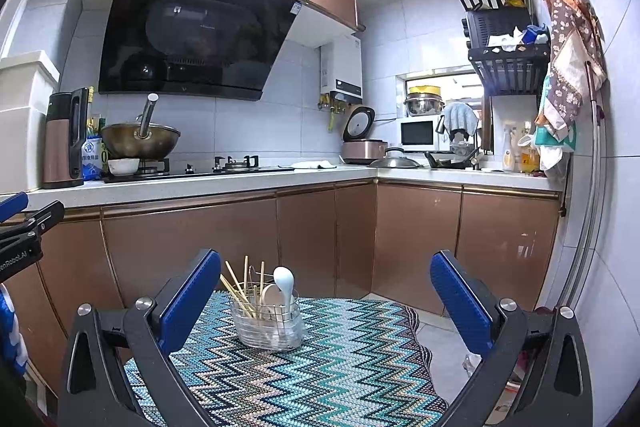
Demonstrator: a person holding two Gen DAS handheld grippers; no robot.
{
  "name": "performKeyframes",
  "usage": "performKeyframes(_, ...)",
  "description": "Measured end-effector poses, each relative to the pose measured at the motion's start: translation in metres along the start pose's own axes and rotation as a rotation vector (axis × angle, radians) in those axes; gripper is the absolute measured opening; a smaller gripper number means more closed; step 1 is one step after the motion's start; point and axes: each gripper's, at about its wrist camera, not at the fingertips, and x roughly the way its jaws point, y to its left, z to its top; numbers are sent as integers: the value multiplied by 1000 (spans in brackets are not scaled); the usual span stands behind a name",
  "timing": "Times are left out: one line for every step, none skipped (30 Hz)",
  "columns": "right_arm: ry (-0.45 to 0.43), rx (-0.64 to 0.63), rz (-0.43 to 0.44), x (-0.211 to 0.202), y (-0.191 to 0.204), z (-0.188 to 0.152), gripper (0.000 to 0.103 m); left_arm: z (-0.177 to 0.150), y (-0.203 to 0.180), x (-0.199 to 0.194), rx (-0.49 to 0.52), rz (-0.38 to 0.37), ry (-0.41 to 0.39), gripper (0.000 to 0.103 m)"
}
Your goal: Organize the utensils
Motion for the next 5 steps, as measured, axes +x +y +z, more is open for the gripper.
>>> performKeyframes(0,0,0,0,0,0,103,0,1,0,-3,-3,3,86)
performKeyframes(1,0,0,0,-1,0,103,1,1,0,-3,-4,3,86)
performKeyframes(2,1,0,1,-1,0,103,1,1,0,-3,-3,2,86)
performKeyframes(2,0,0,0,-1,0,103,1,1,0,-2,-3,-1,86)
performKeyframes(1,0,0,1,-1,0,103,1,2,0,-3,-3,-1,86)
